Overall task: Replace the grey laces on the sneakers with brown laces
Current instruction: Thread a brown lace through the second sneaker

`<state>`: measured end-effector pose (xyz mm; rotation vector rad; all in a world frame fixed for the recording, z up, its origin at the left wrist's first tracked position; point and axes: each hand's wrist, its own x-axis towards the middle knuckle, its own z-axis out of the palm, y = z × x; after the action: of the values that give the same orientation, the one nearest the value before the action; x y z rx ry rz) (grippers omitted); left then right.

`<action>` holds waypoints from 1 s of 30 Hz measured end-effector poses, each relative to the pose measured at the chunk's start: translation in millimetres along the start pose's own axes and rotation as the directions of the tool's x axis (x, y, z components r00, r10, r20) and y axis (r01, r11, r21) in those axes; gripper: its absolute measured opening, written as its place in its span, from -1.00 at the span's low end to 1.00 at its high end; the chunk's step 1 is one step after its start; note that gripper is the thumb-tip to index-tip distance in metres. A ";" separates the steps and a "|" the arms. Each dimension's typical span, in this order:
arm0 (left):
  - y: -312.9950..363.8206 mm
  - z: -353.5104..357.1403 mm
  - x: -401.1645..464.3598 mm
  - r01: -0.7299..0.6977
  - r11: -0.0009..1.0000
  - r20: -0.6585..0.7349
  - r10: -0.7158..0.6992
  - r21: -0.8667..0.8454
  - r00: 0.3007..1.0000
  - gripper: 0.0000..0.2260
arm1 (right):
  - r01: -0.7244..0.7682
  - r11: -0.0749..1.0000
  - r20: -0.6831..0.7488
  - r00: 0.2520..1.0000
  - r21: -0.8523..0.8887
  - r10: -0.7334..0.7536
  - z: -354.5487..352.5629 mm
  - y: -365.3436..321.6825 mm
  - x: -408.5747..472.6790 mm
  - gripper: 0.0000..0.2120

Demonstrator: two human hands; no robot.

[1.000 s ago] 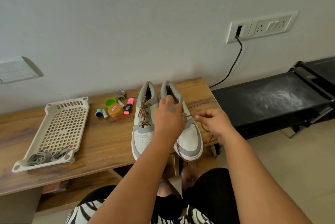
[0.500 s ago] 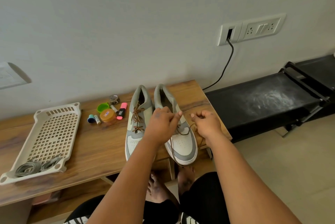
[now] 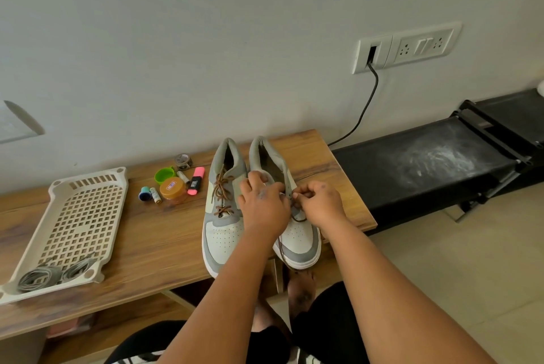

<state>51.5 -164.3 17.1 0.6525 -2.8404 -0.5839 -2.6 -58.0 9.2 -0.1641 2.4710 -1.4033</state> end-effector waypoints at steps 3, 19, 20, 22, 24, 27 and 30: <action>-2.7 2.2 -3.7 -0.025 1.000 -0.028 0.025 -0.004 0.999 -0.80 | -0.031 0.998 -0.041 0.999 0.059 0.033 5.0 0.5 3.1 -0.94; -1.0 8.9 -4.2 0.007 1.000 0.153 -0.007 -0.001 0.988 -0.81 | -0.212 0.861 0.048 0.976 0.463 0.214 10.5 3.7 0.7 -0.84; -1.5 10.3 -4.3 -0.006 1.000 0.150 0.005 0.003 0.989 -0.82 | -0.203 0.873 0.035 0.977 0.443 0.209 9.1 3.8 1.4 -0.78; -3.5 13.6 -6.5 -0.009 1.000 0.100 0.012 -0.030 0.995 -0.82 | -0.133 0.932 -0.035 0.988 0.338 0.154 3.9 0.1 -1.5 -0.67; -4.9 12.9 -8.0 -0.014 0.996 0.039 0.017 -0.086 0.999 -0.82 | 0.045 0.971 -0.046 0.998 0.235 -0.036 -0.5 -7.0 -5.3 -0.63; -7.2 5.5 -5.3 -0.076 0.987 0.022 0.080 -0.143 0.997 -0.79 | 0.231 0.972 0.101 0.967 0.035 -0.234 -2.9 -13.4 -6.4 -0.52; -14.4 -4.3 2.6 -0.091 0.954 -0.010 0.092 -0.285 0.996 -0.80 | 0.223 0.972 0.105 0.971 -0.069 -0.215 -3.7 -8.7 -4.3 -0.51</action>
<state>55.7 -178.9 15.4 0.4663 -2.6940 -0.9542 -0.1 -58.4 19.3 -0.5256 2.4903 -1.3432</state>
